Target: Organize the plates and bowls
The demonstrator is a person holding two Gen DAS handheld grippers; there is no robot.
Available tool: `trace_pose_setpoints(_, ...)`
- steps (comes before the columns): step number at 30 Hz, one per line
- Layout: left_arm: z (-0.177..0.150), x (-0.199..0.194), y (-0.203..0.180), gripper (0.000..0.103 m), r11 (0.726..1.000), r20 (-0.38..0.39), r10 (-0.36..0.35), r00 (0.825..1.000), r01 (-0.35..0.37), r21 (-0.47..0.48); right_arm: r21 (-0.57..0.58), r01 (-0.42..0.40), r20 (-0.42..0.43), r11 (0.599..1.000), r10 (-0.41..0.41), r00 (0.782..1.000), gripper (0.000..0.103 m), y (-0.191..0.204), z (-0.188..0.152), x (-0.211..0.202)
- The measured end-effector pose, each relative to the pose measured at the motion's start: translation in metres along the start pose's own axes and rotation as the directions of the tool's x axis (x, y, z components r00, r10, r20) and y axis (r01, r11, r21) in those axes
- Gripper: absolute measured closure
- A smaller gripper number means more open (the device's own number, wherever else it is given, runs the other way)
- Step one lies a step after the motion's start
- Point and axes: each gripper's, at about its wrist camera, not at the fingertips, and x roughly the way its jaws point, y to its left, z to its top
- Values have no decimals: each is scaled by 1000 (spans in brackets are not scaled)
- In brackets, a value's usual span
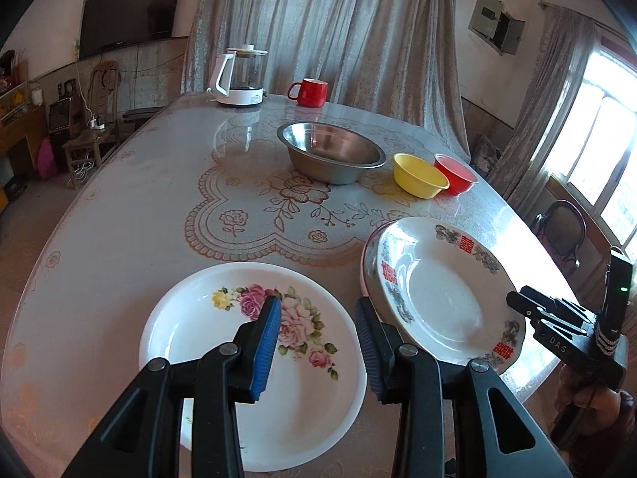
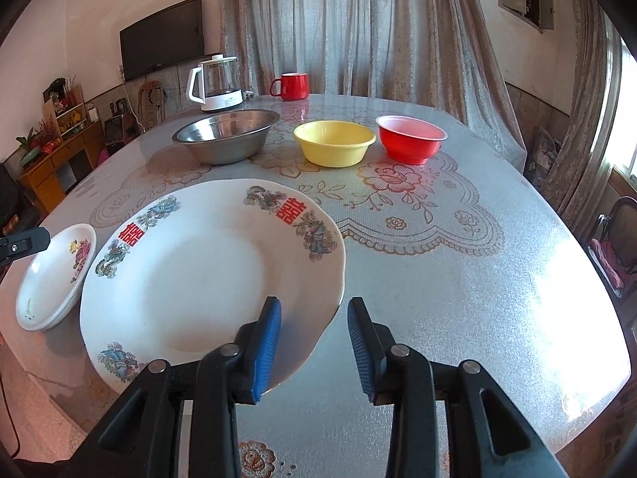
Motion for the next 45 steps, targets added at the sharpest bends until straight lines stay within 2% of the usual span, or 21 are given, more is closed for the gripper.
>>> trace_pose_setpoints(7,-5,-3,29,64,995,-5,66,998,-66,-75,14,-9,33,1000,9,999,68,0,5,-7)
trace_pose_setpoints(14,-12,-1,35,64,991,-20,99,995,-101,-87,9,-37,34,999,37,999,65,8,7,-9)
trace_pose_setpoints(17,-14,0,35,64,991,-25,99,995,-101,-85,19,-85,53,996,84,995,64,10,9,-15)
trace_pose_setpoints(19,-14,0,35,64,991,-30,99,995,-102,-82,21,-154,69,988,152,986,62,14,10,-21)
trace_pose_setpoints(22,-14,2,34,64,992,-36,95,995,-98,-82,12,-271,68,963,270,961,62,23,13,-27)
trace_pose_setpoints(24,-15,2,34,64,992,-40,98,994,-101,-81,-7,-349,68,937,348,935,61,33,13,-32)
trace_pose_setpoints(26,-15,3,35,64,992,-45,98,994,-101,-80,-30,-435,60,900,436,898,61,45,13,-35)
trace_pose_setpoints(31,-17,2,37,64,991,-50,103,993,-106,-81,-88,-621,-13,779,623,782,59,84,11,-37)
trace_pose_setpoints(35,-18,1,45,64,989,-52,111,993,-115,-96,-126,-688,-98,715,681,726,59,119,5,-29)
trace_pose_setpoints(39,-20,-3,59,64,984,-53,117,992,-123,-130,-131,-719,-165,682,701,694,59,144,-1,-16)
trace_pose_setpoints(43,-24,-6,74,64,982,-56,89,994,-97,-163,-133,-721,-214,680,690,691,59,159,-6,-4)
trace_pose_setpoints(45,-24,-11,80,64,979,-47,109,993,-115,-170,-128,-713,-229,690,679,698,59,163,-6,2)
